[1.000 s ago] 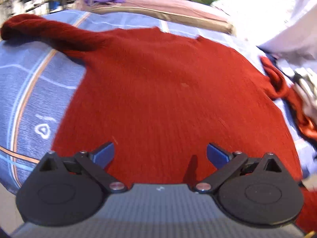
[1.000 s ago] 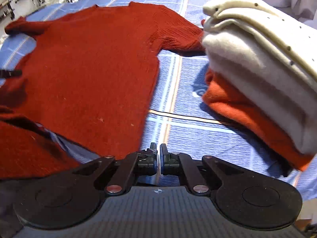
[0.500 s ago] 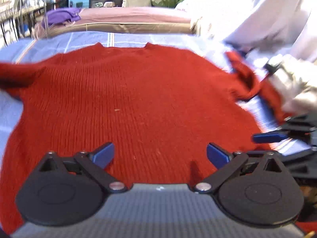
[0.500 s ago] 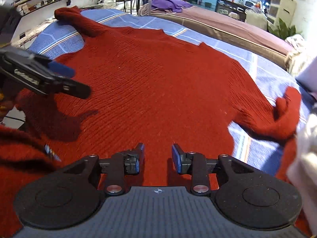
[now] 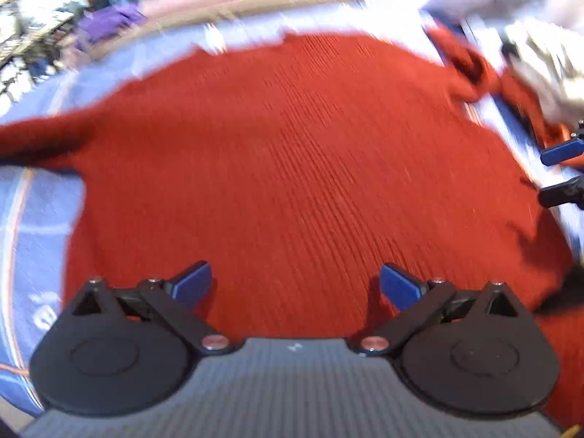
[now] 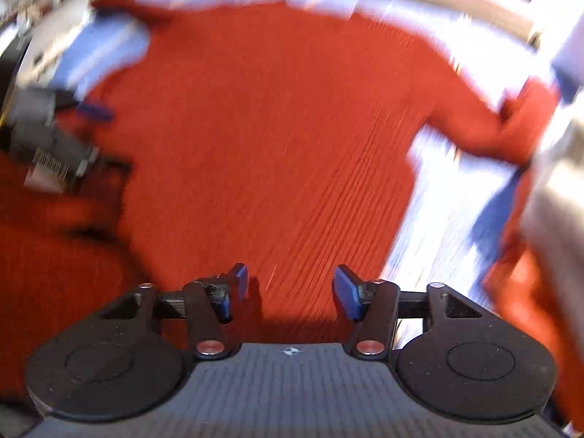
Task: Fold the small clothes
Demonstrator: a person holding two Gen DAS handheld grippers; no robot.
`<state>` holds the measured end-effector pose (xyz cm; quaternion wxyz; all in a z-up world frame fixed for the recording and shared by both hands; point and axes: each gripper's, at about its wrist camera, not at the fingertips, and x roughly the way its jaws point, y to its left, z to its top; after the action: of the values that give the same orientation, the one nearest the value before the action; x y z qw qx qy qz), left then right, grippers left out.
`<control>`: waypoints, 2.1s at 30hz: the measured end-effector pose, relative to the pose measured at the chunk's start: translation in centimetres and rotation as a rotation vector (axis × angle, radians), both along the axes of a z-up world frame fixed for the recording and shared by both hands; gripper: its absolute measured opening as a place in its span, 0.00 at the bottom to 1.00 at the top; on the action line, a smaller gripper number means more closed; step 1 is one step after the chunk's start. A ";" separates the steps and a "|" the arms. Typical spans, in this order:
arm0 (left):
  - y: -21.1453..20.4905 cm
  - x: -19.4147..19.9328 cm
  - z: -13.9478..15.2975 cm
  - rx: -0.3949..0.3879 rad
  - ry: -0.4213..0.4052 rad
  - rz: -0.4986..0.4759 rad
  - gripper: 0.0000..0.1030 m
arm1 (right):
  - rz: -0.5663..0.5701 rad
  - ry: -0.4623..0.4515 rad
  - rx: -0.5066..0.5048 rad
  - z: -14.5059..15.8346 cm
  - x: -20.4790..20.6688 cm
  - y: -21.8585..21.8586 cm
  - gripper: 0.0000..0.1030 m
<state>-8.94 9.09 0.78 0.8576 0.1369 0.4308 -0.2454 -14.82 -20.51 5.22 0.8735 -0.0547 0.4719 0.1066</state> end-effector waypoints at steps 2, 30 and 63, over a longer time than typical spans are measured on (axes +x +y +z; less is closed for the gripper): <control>0.6 2.0 0.9 -0.050 -0.046 0.098 0.99 | -0.035 -0.070 -0.044 0.3 2.8 0.0 1.00; 19.2 11.2 3.5 0.116 -0.356 0.674 1.00 | -0.115 -0.058 0.148 -1.8 5.9 -0.1 1.00; 15.4 25.2 11.9 -0.587 0.428 0.419 0.18 | -0.302 0.074 0.317 -5.0 4.3 -0.7 1.00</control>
<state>16.25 24.48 12.72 0.7827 -0.2579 0.5296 -0.2009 -10.51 -21.17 0.21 0.8593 0.1582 0.4839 0.0494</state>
